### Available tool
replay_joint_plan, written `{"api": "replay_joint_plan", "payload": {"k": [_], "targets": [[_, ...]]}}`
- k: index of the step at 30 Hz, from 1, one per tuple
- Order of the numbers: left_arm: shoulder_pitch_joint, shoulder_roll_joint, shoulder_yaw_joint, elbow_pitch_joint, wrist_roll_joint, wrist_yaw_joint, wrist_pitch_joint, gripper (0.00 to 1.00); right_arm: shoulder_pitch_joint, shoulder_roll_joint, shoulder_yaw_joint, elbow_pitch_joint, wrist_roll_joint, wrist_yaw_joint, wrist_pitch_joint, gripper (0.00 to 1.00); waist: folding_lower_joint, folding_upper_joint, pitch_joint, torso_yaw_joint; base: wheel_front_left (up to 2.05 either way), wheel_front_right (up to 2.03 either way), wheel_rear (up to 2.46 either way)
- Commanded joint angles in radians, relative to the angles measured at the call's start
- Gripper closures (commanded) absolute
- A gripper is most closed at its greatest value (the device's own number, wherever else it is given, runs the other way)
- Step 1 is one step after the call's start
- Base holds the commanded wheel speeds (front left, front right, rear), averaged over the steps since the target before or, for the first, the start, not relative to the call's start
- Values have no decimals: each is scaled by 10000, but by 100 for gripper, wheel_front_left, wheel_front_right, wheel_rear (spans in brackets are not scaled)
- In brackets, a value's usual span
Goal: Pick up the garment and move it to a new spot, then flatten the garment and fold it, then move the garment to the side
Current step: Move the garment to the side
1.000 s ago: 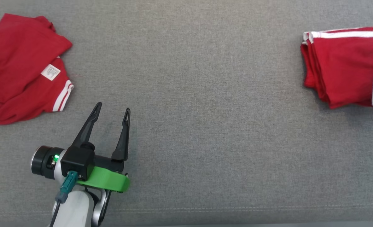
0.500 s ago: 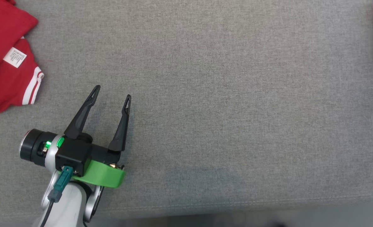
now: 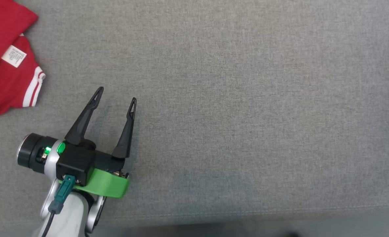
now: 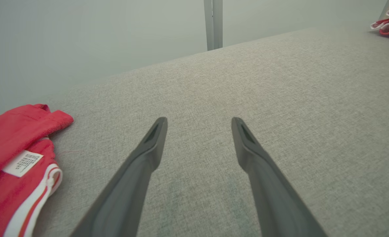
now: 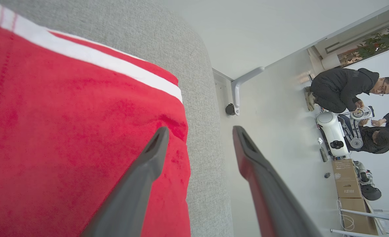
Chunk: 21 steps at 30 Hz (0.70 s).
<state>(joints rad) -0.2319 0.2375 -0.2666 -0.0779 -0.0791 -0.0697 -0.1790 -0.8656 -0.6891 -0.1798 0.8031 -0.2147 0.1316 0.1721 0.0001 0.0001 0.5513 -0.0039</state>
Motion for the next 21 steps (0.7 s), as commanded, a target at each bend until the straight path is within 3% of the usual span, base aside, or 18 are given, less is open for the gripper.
{"api": "replay_joint_plan", "payload": {"k": [1, 11, 15, 21], "targets": [[117, 2, 2, 41, -115, 78, -80, 0, 42, 118, -55, 32, 1, -18, -256, 0, -1, -1, -293, 89, 0, 0, 0], [639, -265, -65, 993, -462, 242, -319, 0, 1317, 1853, -600, -383, 1247, -18, -2495, 0, -1, -1, -2137, 397, 0, 0, 0], [902, -363, 72, 1512, -635, 452, -396, 0, 2218, 2787, -565, -1009, 1684, -18, -2807, 0, -1, -1, -2948, 370, 0, 0, 0], [1367, -775, 535, 2400, -1195, 961, -488, 0, 3772, 3689, -367, -2085, 1971, -18, -2765, 0, -1, -1, -4378, 447, 0, 0, 0]]}}
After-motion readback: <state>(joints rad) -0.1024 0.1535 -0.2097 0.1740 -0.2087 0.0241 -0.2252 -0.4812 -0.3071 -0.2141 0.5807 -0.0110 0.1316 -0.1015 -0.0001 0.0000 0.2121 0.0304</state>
